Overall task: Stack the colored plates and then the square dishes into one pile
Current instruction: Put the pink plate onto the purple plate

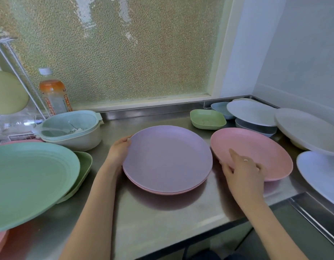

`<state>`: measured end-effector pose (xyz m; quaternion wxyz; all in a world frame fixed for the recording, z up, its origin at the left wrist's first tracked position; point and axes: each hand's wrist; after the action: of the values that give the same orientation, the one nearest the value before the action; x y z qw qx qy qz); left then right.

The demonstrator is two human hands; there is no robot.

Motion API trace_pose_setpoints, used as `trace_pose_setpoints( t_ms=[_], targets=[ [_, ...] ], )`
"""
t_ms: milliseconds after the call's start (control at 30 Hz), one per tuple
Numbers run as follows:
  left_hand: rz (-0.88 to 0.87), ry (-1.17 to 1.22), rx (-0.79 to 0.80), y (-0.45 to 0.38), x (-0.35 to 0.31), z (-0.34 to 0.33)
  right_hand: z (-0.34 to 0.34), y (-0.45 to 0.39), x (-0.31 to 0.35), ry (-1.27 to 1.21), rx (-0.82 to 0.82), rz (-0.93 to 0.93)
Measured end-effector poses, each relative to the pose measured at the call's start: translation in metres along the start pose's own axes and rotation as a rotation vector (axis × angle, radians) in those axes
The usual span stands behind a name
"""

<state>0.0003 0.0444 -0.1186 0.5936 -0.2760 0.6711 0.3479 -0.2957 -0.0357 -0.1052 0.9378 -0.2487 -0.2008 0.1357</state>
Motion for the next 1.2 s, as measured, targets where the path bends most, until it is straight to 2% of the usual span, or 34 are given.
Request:
trace_pose_setpoints(
  t_ms=[100, 167, 333, 433, 500, 633, 867, 1067, 1200],
  targets=[
    [-0.014, -0.004, 0.011, 0.002, -0.001, -0.001, -0.004, 0.002, -0.004, 0.036, -0.020, 0.074],
    [-0.024, -0.003, 0.019, 0.004, -0.002, -0.001, -0.007, 0.004, -0.003, -0.022, -0.052, 0.100],
    [-0.049, 0.010, 0.001, 0.012, -0.006, -0.008, 0.008, 0.000, 0.009, -0.133, -0.306, 0.067],
    [-0.072, 0.015, 0.017, 0.016, -0.006, -0.017, 0.017, 0.001, 0.020, -0.261, -0.375, 0.099],
    [-0.082, 0.002, 0.003, 0.019, -0.005, -0.025, 0.018, 0.006, 0.031, -0.347, -0.373, 0.166],
    [-0.101, 0.009, 0.040, 0.030, -0.005, -0.042, 0.011, 0.024, 0.054, -0.421, -0.437, 0.426],
    [-0.122, 0.010, -0.031, 0.032, -0.002, -0.054, 0.000, 0.051, 0.065, -0.400, -0.321, 0.569],
    [-0.075, 0.053, -0.006, 0.030, 0.001, -0.052, -0.003, 0.054, 0.057, -0.354, -0.157, 0.549],
    [-0.103, -0.034, 0.039, 0.029, -0.001, -0.053, -0.004, 0.052, 0.054, -0.346, -0.101, 0.514]
  ],
)
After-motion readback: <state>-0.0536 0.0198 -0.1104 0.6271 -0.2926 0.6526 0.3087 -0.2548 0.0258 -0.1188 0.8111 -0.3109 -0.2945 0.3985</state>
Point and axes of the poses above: each hand's wrist, its own y-axis away from the middle knuckle, its own z-axis out of the back of the hand, x = y × z, and after that the axes turned 10 degrees about -x, right-handed
